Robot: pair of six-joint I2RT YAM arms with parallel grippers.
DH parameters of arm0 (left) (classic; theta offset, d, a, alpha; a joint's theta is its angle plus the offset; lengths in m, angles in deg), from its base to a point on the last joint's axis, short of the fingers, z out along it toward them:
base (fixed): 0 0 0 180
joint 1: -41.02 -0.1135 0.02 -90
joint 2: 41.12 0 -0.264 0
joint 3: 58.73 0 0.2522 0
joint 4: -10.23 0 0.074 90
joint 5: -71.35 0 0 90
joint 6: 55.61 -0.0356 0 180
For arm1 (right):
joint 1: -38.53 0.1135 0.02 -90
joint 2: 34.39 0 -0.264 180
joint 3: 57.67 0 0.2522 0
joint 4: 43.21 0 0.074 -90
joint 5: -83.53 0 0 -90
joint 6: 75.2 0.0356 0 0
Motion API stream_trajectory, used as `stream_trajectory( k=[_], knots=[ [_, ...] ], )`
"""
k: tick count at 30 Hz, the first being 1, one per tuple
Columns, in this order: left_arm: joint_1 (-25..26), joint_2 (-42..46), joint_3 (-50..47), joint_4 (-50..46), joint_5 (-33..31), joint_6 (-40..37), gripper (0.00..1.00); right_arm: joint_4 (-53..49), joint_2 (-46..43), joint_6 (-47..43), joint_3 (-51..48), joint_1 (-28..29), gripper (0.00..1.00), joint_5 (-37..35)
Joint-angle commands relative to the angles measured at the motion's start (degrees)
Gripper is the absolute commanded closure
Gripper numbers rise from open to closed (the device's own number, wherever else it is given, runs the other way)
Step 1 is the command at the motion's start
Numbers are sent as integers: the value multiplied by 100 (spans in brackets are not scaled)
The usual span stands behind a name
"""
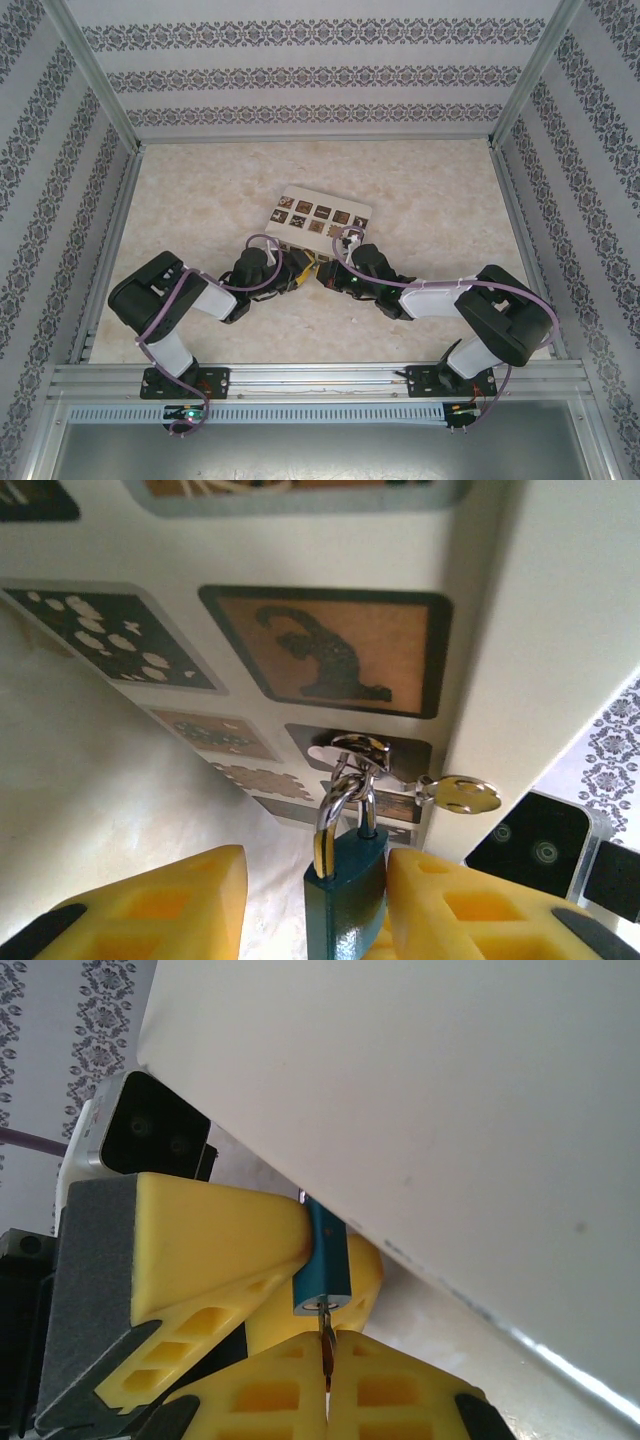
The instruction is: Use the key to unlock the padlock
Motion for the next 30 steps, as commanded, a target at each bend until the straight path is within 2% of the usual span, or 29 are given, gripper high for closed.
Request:
stream_trajectory(
  k=[1,12,19,25,30],
  knots=[
    [94,-108,129,459,64,91,61,464,21,65,207,60,99,28],
    [94,-190,196,425,22,50,73,481,-27,152,163,56,96,27],
    [101,83,266,-74,44,-180,87,451,-226,160,8,42,85,-118],
    [95,453,308,-514,-65,-301,89,165,-596,-56,-153,23,73,-276],
    [103,677,356,-729,-107,-247,89,-696,-1181,-680,-193,-8,66,-514]
  ],
)
